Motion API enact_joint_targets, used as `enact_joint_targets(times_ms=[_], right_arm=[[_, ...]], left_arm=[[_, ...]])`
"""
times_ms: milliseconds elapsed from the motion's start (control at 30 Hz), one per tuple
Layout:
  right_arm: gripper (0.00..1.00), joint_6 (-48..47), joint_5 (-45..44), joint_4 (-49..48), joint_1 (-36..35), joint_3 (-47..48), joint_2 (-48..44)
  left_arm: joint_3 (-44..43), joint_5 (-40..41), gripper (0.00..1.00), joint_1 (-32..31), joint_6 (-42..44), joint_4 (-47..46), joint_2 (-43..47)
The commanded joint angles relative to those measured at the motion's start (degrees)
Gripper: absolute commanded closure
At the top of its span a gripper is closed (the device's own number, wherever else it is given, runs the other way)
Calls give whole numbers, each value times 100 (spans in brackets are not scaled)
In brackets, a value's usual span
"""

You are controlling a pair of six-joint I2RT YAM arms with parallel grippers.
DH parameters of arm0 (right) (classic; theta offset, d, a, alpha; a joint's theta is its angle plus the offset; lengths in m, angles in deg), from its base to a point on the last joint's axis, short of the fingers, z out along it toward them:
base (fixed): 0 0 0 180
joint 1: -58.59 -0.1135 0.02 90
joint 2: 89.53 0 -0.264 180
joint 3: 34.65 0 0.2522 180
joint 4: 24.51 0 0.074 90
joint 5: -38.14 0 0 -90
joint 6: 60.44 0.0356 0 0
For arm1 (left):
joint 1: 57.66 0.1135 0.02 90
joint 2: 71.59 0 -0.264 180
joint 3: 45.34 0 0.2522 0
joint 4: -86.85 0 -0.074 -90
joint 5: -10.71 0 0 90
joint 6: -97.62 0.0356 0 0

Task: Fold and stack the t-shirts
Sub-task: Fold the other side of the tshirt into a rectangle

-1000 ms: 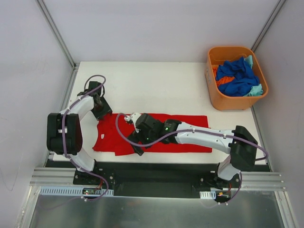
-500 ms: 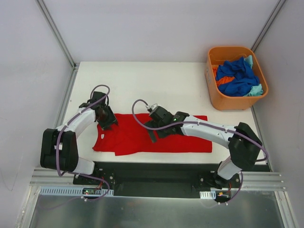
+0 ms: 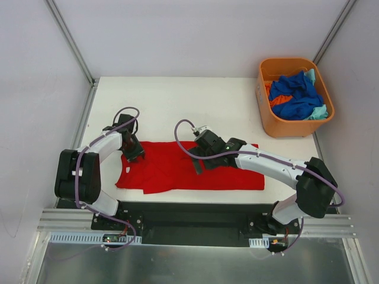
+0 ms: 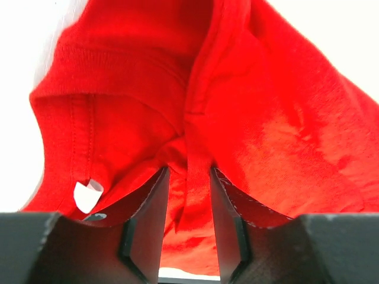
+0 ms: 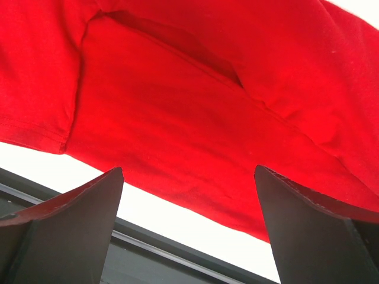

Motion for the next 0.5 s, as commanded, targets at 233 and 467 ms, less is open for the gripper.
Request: enact_joint_targets(times_ms=[233,467], right_arm=[[3,91,-213,213,3,75,-120],[3,12,-267,248,3,111,-112]], left_arm=[[-490,417,69,15,-6,-10,-106],[-605,479,73,15,74,-19,-396]])
